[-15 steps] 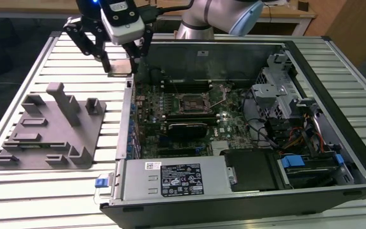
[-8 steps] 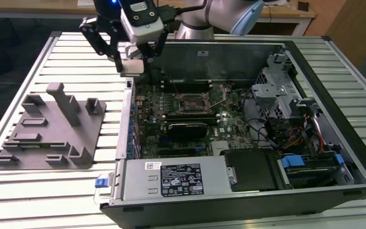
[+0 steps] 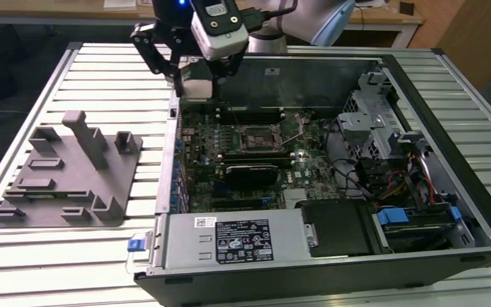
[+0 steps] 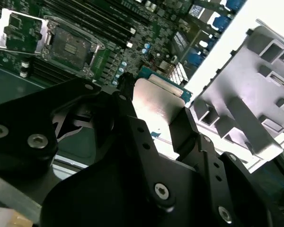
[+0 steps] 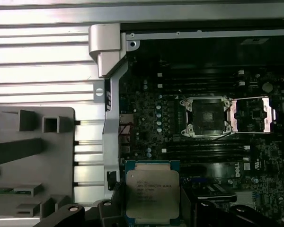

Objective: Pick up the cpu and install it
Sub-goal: 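Pick up the cpu and move it towards the insertion slot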

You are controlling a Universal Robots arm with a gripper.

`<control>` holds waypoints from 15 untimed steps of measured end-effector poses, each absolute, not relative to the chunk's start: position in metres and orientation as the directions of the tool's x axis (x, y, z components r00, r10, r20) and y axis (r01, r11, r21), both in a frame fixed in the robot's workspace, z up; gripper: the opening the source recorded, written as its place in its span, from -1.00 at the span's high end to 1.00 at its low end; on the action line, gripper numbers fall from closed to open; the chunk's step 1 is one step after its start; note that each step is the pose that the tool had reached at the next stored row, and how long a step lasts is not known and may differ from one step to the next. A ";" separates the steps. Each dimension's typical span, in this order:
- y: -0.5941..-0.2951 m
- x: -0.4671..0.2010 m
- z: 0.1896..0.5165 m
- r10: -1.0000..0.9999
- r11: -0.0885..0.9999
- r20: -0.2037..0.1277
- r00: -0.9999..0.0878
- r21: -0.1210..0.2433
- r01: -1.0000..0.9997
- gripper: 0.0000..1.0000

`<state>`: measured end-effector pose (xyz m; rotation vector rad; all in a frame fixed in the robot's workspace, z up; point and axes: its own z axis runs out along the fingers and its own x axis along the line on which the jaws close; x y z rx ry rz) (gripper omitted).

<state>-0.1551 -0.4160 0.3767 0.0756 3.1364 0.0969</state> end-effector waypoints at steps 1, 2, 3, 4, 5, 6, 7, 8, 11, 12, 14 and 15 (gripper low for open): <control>-0.416 -0.152 0.377 0.048 0.997 -0.001 -0.999 0.062 0.048 -0.08; -0.416 -0.148 0.377 0.048 0.997 -0.001 -0.999 0.062 0.048 -0.08; -0.416 -0.145 0.377 0.048 0.997 -0.001 -0.999 0.062 0.048 -0.08; -0.416 -0.142 0.377 0.048 0.997 -0.001 -0.999 0.062 0.048 -0.08; -0.416 -0.138 0.377 0.048 0.997 -0.001 -0.999 0.062 0.048 -0.08; -0.416 -0.135 0.377 0.048 0.997 -0.001 -0.999 0.062 0.048 -0.08; -0.416 -0.131 0.377 0.048 0.997 -0.001 -0.999 0.062 0.048 -0.08; -0.416 -0.127 0.377 0.048 0.997 -0.001 -0.999 0.062 0.048 -0.08; -0.416 -0.116 0.377 0.048 0.997 -0.001 -0.999 0.062 0.048 -0.08; -0.416 -0.112 0.377 0.048 0.997 -0.001 -0.999 0.062 0.048 -0.08; -0.416 -0.105 0.377 0.048 0.997 -0.001 -0.999 0.062 0.048 -0.08; -0.416 -0.102 0.377 0.048 0.997 -0.001 -0.999 0.062 0.048 -0.08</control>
